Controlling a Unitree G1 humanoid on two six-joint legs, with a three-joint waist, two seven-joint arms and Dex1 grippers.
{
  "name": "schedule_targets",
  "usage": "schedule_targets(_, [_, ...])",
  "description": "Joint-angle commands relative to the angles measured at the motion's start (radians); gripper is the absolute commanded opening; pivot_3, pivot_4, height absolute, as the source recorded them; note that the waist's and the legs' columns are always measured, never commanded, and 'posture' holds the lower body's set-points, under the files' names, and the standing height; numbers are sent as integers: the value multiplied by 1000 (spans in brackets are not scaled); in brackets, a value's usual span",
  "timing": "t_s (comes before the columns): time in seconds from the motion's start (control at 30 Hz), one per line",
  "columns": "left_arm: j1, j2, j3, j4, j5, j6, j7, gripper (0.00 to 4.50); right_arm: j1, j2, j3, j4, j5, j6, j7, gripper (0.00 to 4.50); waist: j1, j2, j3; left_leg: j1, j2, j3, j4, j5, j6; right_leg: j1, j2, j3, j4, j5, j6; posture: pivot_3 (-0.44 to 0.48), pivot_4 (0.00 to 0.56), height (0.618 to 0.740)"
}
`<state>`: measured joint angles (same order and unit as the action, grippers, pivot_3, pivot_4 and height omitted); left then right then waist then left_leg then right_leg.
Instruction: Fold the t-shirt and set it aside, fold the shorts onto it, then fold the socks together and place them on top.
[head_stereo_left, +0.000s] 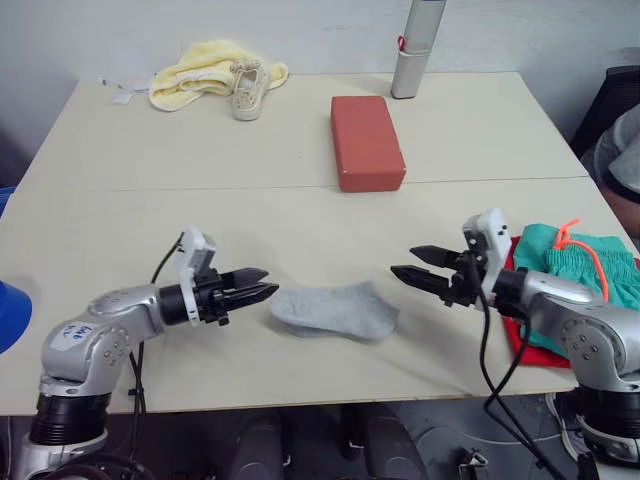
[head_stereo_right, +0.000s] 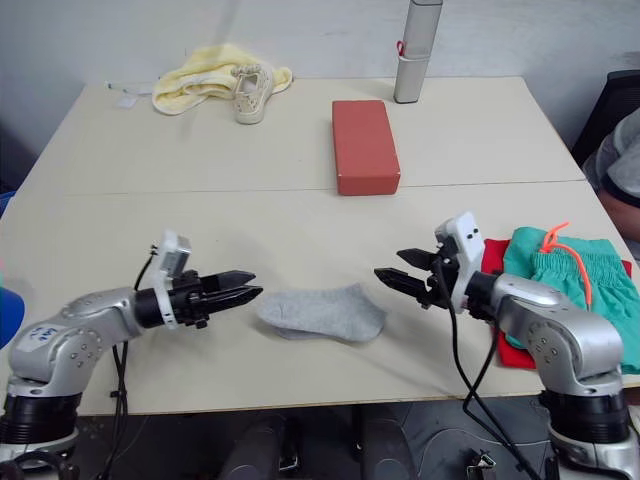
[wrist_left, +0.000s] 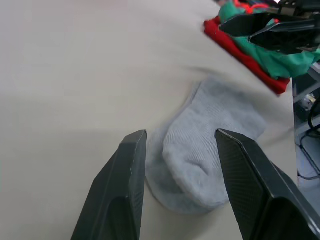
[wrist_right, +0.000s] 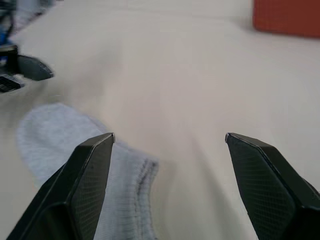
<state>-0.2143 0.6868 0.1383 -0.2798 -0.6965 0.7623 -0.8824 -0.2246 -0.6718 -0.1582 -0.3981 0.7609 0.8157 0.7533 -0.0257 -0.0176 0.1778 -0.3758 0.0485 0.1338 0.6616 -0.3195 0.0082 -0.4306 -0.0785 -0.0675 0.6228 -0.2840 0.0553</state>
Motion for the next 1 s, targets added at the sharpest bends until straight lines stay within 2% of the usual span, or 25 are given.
schedule_targets(0.03, [-18,10,-89,-28,74,-140,-104,1338,38,19,74,-80,-65,-153,79,2491,0,0,0,0,0,0,0,0,0,0,0,0,0,0,0,0,150,740])
schedule_targets(0.17, [-35,-39,-207,-17,157,-218,-109,16,41,88,262,-34,-307,-382,51,1019,-2,0,0,1,0,1,0,0,0,1,0,1,0,0,0,0,150,740])
schedule_targets(0.23, [-29,-80,-225,6,158,-220,-93,0,47,112,325,5,-383,-445,47,267,-1,0,0,1,0,1,0,0,-1,1,0,1,0,0,0,0,150,740])
schedule_targets(0.27, [-26,-103,-232,31,170,-220,-70,0,58,125,352,28,-415,-478,44,46,-1,0,0,1,0,1,0,1,-1,0,0,1,0,0,0,0,150,740])
schedule_targets(0.37, [-24,-92,-316,101,302,-328,-90,0,84,148,402,105,-499,-580,43,46,0,0,0,1,0,1,0,1,-1,1,0,0,0,0,0,0,150,740])
schedule_targets(0.43, [-30,-102,-334,130,343,-343,-65,0,96,149,405,148,-531,-625,41,46,0,0,0,1,0,1,1,1,-1,0,0,0,0,0,0,0,150,740])
schedule_targets(0.53, [-28,-120,-325,154,361,-344,-32,0,120,127,375,198,-550,-682,54,46,0,0,0,1,0,1,2,0,0,1,-1,1,1,0,0,0,150,740])
schedule_targets(0.7, [7,-89,-319,166,383,-359,-56,0,163,84,306,228,-530,-733,87,46,1,0,0,4,0,1,1,-2,5,4,-1,1,2,0,0,0,150,740])
schedule_targets(0.83, [19,-92,-282,155,363,-362,-39,0,185,79,192,256,-446,-720,94,46,1,0,0,5,0,1,1,-2,5,4,-1,1,3,0,0,0,150,740])
schedule_targets(0.93, [14,-136,-190,109,258,-408,-56,0,216,90,91,152,-268,-613,103,46,1,1,0,5,0,0,1,-2,5,4,-1,1,3,0,0,0,150,740])
schedule_targets(1.0, [1,-139,-115,65,187,-428,-82,0,254,60,25,56,-183,-548,110,403,2,1,0,4,1,0,1,-2,4,3,-1,1,4,0,0,0,150,740])
